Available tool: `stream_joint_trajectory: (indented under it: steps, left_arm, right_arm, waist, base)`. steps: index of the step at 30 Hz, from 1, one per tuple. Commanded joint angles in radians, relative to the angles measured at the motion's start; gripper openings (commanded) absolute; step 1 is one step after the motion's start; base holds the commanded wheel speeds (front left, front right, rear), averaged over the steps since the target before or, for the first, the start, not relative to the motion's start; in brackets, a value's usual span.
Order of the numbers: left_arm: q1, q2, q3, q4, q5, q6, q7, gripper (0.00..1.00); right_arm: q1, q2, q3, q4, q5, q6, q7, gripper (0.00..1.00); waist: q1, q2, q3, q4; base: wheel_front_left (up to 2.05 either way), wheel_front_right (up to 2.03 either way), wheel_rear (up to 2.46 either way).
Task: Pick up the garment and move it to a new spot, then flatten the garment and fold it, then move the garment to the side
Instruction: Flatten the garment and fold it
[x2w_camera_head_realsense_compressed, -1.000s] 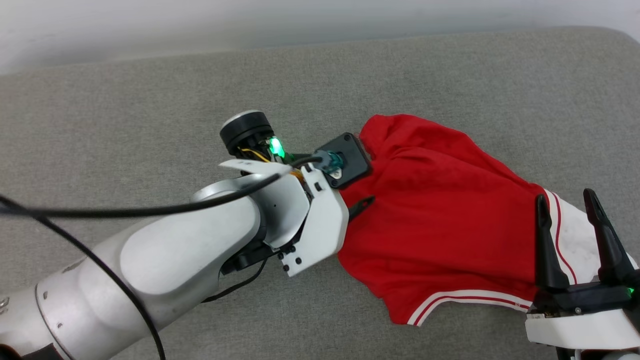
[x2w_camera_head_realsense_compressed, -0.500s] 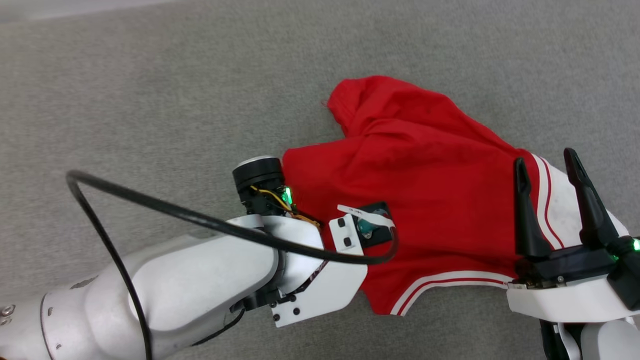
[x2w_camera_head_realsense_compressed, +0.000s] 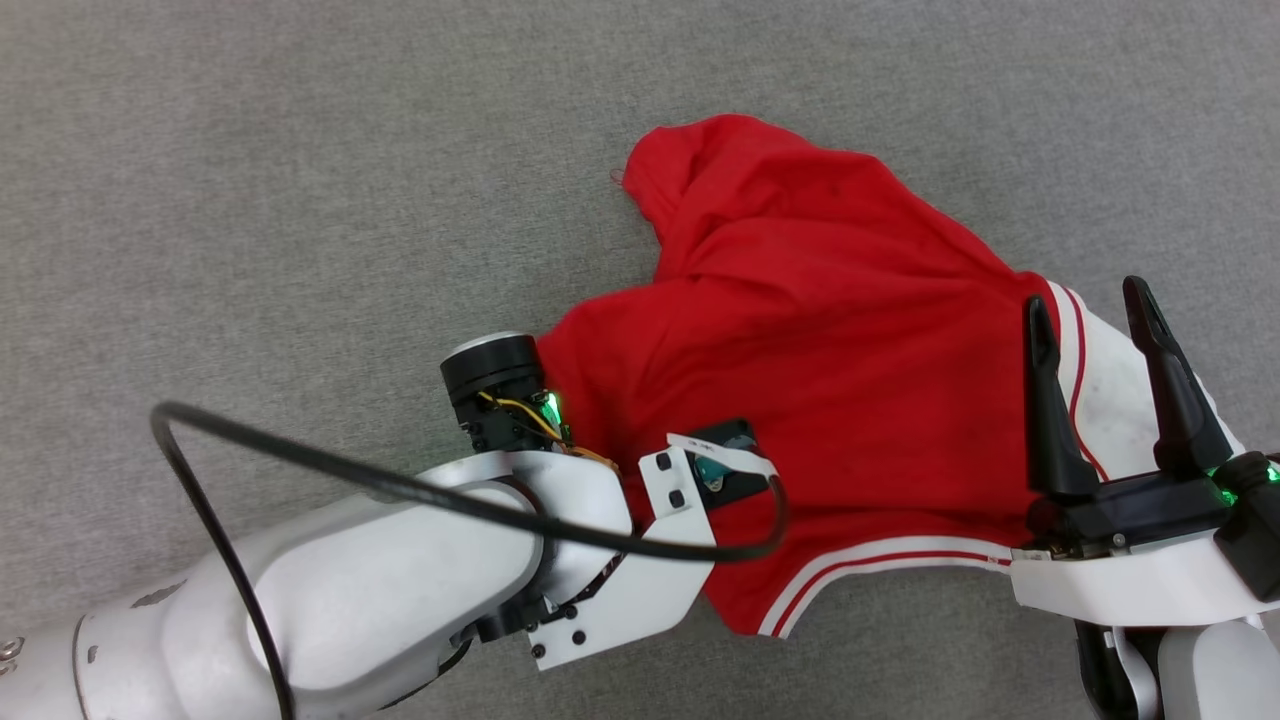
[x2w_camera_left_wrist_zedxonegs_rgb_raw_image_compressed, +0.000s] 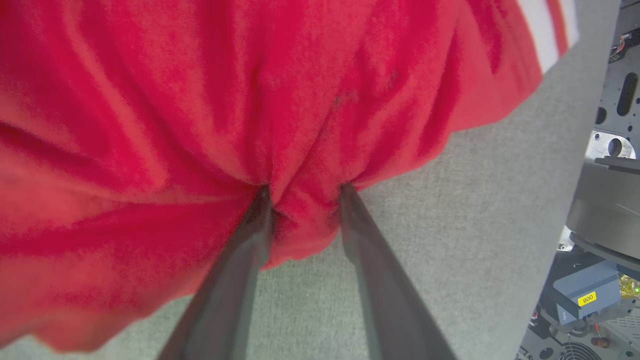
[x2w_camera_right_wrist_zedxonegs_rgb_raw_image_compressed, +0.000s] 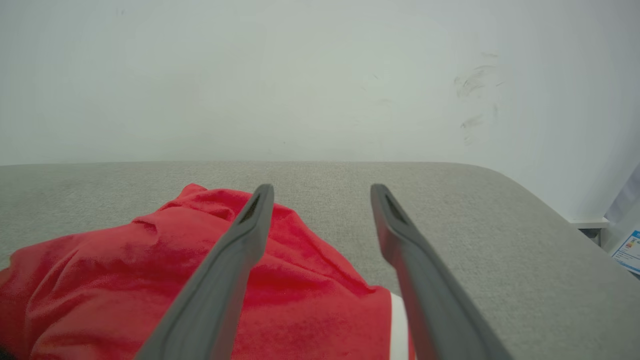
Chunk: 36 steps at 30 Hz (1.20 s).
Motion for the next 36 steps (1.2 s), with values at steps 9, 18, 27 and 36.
stream_joint_trajectory:
  steps: [9, 18, 27, 36]
  left_arm:
    - [-0.051, 0.024, -0.019, 0.056, -0.059, 0.000, -0.209, 0.00]
    - [-0.117, 0.198, -0.019, 0.039, -0.146, 0.000, -0.336, 0.00]
    - [-0.151, 0.385, -0.019, 0.103, -0.189, 0.000, -0.372, 0.00]
    - [-0.011, 0.289, -0.019, 0.300, -0.232, 0.000, -0.447, 0.00]
  right_arm:
    - [0.024, 0.004, -0.024, 0.016, -0.012, -0.001, -0.002, 1.00]
    - [0.094, 0.004, -0.049, 0.020, 0.004, -0.001, -0.002, 1.00]
    - [0.115, 0.004, -0.060, 0.022, 0.013, -0.001, -0.002, 1.00]
    - [0.094, 0.004, -0.045, 0.039, 0.010, -0.001, -0.002, 1.00]
  waist:
    - [-0.0001, 0.0000, -0.096, 0.065]
    - [-0.0001, 0.0000, -0.194, 0.136]
    - [-0.0001, 0.0000, -0.212, 0.156]
    - [-0.0001, 0.0000, -0.192, 0.132]
  base:
    - [0.00, 0.00, 0.00]
    - [0.00, 0.00, 0.00]
    - [0.00, 0.00, 0.00]
    - [0.00, 0.00, 0.00]
